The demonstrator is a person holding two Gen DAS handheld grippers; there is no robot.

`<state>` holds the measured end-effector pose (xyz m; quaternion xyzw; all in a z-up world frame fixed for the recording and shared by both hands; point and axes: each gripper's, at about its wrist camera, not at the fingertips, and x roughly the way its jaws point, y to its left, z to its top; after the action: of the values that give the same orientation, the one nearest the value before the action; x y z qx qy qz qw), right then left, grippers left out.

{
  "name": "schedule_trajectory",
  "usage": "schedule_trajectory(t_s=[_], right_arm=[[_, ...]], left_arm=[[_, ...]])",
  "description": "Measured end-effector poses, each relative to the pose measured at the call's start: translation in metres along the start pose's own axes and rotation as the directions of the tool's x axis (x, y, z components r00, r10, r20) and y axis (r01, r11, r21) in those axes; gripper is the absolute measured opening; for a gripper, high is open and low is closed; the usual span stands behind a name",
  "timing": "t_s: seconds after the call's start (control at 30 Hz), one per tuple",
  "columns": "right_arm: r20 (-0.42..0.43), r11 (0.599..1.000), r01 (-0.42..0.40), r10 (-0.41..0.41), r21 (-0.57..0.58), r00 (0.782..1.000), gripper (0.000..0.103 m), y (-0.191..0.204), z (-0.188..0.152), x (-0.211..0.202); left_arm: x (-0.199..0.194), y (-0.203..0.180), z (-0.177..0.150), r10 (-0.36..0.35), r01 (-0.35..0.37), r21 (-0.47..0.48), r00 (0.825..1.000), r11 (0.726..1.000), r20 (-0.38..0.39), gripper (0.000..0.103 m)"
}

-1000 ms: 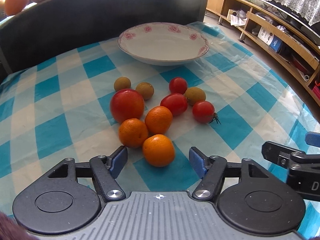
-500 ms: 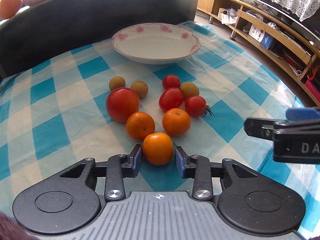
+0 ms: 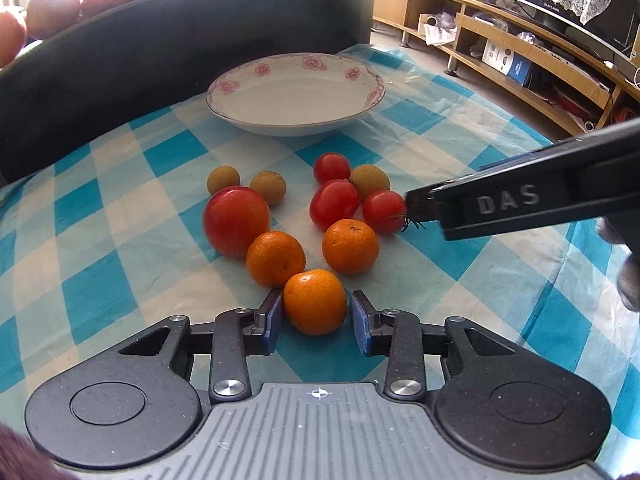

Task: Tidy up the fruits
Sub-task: 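Close the right gripper around a red cherry tomato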

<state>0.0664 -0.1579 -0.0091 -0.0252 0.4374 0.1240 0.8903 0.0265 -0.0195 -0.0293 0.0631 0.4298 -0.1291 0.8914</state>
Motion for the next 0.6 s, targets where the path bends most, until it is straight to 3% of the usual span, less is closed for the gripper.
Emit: schedule_trajectory(t_s=[0.2, 0.3, 0.4, 0.47, 0.5, 0.6], right_arm=[[-0.031, 0.996, -0.032, 0.03, -0.08, 0.999, 0.067, 0.011, 0.006, 0.021], [-0.065, 0.993, -0.062, 0.055, -0.097, 0.996, 0.052, 0.013, 0.008, 0.032], [-0.063, 0.99, -0.047, 0.039, -0.133, 0.997, 0.049, 0.016, 0.006, 0.035], [-0.055, 0.987, -0.031, 0.022, -0.158, 0.998, 0.042, 0.018, 0.005, 0.034], [-0.056, 0.988, -0.035, 0.027, -0.153, 0.998, 0.033, 0.017, 0.005, 0.033], [-0.071, 0.992, -0.055, 0.047, -0.117, 0.996, 0.031, 0.011, 0.005, 0.03]], left_arm=[[0.001, 0.0, 0.0, -0.008, 0.008, 0.006, 1.0, 1.0, 0.006, 0.048], [0.001, 0.001, -0.001, -0.012, 0.011, 0.007, 1.0, 1.0, 0.008, 0.049], [0.001, 0.001, -0.001, -0.014, 0.014, 0.015, 1.0, 1.0, 0.009, 0.05], [0.001, 0.002, -0.001, -0.017, 0.017, 0.014, 1.0, 1.0, 0.01, 0.05], [0.001, 0.002, -0.001, -0.017, 0.016, 0.014, 1.0, 1.0, 0.01, 0.05], [0.0, 0.002, -0.002, -0.021, 0.021, 0.013, 1.0, 1.0, 0.009, 0.049]])
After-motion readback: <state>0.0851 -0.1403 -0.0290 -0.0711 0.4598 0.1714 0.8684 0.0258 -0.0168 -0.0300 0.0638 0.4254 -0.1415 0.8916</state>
